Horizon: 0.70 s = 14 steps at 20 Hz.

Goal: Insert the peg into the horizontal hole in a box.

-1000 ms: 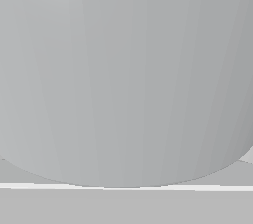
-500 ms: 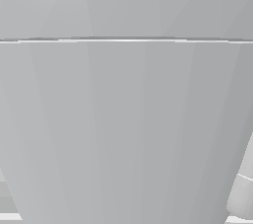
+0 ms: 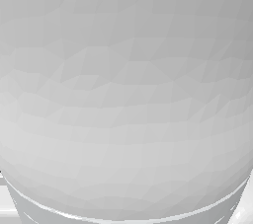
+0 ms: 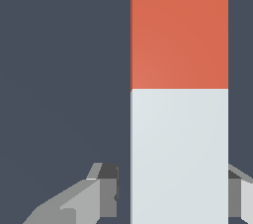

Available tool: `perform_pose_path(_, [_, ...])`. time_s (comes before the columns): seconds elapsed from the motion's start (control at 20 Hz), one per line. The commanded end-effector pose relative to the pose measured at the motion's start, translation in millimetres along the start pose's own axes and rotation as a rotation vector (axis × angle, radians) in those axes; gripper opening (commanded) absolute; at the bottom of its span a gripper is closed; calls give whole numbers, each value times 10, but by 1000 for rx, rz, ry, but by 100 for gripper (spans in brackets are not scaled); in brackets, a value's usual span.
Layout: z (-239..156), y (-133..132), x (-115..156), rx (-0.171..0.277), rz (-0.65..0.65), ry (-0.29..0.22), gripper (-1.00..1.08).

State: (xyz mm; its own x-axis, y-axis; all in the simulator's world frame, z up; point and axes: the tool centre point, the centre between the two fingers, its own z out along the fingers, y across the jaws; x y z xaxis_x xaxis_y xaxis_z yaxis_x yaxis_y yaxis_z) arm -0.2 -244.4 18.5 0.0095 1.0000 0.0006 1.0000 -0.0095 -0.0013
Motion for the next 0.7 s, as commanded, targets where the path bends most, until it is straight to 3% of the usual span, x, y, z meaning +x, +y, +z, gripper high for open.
perform_pose_path(0.0, [0,7,-3,-1,0,0,-100])
perform_pose_path(0.65, [-16,8,60,-1,-2,0,-100])
